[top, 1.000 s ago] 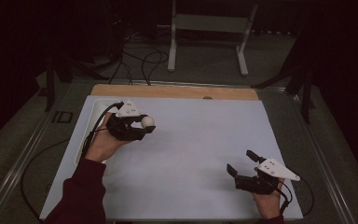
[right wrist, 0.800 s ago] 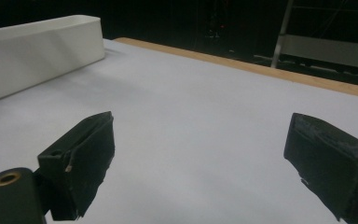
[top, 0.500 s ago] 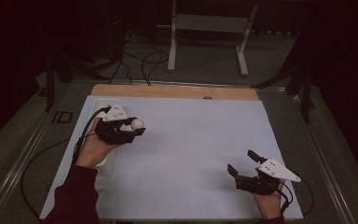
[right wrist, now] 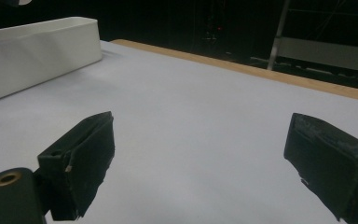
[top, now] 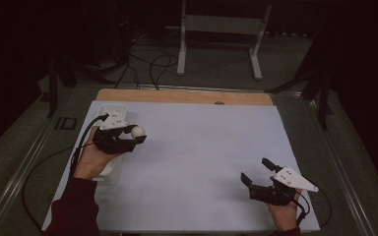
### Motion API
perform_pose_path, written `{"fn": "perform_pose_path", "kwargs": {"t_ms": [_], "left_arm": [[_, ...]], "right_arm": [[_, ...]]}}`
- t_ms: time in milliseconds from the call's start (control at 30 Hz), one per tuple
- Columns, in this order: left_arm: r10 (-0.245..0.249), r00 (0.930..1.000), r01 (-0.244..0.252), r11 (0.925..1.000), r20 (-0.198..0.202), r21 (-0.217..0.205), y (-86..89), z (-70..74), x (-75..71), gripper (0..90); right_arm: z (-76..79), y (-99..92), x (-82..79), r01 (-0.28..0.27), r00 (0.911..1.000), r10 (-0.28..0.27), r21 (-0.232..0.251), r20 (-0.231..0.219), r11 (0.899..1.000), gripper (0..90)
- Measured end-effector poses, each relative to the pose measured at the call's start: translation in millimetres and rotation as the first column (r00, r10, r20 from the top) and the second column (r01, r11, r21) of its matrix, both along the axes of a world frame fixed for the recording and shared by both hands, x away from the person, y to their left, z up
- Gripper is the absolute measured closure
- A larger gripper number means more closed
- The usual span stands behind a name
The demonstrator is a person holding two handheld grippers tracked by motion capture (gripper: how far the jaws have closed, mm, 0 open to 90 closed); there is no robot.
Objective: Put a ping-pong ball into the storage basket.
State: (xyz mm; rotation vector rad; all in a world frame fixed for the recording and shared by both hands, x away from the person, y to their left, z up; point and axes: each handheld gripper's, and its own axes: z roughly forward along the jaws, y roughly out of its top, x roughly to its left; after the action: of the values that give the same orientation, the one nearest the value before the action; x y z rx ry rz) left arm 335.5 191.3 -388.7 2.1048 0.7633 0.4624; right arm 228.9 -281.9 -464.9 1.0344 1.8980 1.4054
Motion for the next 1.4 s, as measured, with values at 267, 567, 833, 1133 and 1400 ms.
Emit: {"fn": "perform_pose_path", "kwargs": {"t_ms": [267,567,833,1133,1400], "left_arm": [[0.011,0.9999,-0.011,0.9999,0.006,0.004,5.3,2.2,-0.1,51.1],[0.032,0.9994,-0.032,0.9994,0.008,0.015,12.7,0.8,-0.9,51.1],[0.056,0.9984,-0.056,0.9984,0.009,0.010,20.3,-0.6,0.2,51.1],[0.074,0.9972,-0.074,0.9972,0.008,0.012,27.9,-1.8,-0.6,51.1],[0.104,0.9946,-0.104,0.9946,0.004,0.008,37.8,-4.8,-0.9,51.1]], "right_arm": [[0.2,-0.5,0.0,0.003,1.0000,-0.003,-0.002,0.002,1.000,7.8],[0.1,-0.5,0.0,0.004,1.0000,-0.004,-0.002,0.001,1.000,7.8],[0.2,-1.0,0.2,0.004,1.0000,-0.004,-0.002,0.004,1.000,7.8],[0.5,-1.5,0.6,0.010,0.9999,-0.010,-0.001,0.004,1.000,7.8],[0.2,-0.7,0.8,0.004,1.0000,-0.004,-0.005,0.003,1.000,7.8]]}}
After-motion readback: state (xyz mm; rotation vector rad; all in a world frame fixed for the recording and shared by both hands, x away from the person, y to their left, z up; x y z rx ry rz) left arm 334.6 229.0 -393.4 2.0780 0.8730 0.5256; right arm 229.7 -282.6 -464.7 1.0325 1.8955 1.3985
